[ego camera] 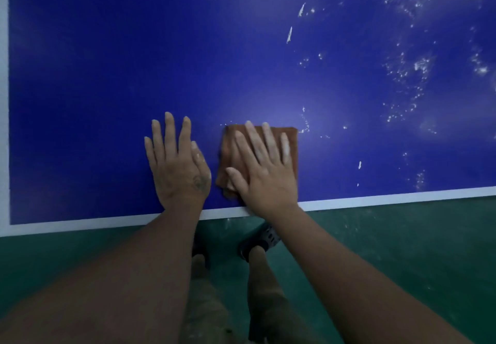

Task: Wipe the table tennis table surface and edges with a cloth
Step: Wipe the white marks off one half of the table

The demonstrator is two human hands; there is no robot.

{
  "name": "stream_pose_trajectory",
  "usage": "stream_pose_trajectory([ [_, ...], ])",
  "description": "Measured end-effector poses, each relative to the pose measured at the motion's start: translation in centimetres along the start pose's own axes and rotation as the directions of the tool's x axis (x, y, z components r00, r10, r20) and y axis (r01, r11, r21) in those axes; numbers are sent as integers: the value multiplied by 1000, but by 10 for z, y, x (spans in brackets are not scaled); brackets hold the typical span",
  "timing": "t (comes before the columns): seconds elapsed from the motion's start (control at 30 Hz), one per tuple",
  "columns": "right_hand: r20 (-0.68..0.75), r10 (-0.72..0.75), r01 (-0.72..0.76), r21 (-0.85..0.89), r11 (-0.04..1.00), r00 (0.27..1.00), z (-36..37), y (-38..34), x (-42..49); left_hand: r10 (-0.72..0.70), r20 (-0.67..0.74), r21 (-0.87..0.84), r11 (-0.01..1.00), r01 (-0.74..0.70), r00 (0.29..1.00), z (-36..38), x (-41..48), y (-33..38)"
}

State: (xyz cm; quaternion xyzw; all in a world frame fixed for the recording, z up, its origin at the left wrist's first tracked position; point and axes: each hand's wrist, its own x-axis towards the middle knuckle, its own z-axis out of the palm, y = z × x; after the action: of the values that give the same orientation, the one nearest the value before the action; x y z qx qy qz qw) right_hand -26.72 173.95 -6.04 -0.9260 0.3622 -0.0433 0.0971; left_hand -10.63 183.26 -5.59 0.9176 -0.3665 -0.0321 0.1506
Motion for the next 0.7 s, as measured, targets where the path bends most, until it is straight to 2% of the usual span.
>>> stream_pose_trajectory([
  [0.1, -6, -83, 83, 49, 995, 997, 3, 1, 28, -16, 11, -10, 1000, 16, 1000, 0, 1, 2],
  [0.2, -15, -166, 167, 48, 985, 986, -5, 41, 39, -24, -2, -19, 1000, 24, 1000, 2, 1, 2],
  [0.27, -29, -115, 115, -1, 993, 993, -13, 80, 36, -25, -8, -21, 999, 25, 1000, 3, 0, 2],
  [0.37, -44, 63, -66, -58, 996, 997, -27, 138, 18, -16, -23, -12, 1000, 15, 1000, 3, -1, 2],
  [0.47, -33, 179, -181, -94, 979, 983, -33, 160, -4, -13, -30, -2, 1000, 13, 999, 3, 0, 2],
  [0.57, 10, 45, -44, -85, 995, 999, -29, 132, -14, -31, -31, -13, 999, 30, 999, 4, 0, 2],
  [0.7, 59, -173, 175, -26, 984, 983, -12, 53, 18, -48, -19, -13, 999, 48, 999, 5, 1, 1],
])
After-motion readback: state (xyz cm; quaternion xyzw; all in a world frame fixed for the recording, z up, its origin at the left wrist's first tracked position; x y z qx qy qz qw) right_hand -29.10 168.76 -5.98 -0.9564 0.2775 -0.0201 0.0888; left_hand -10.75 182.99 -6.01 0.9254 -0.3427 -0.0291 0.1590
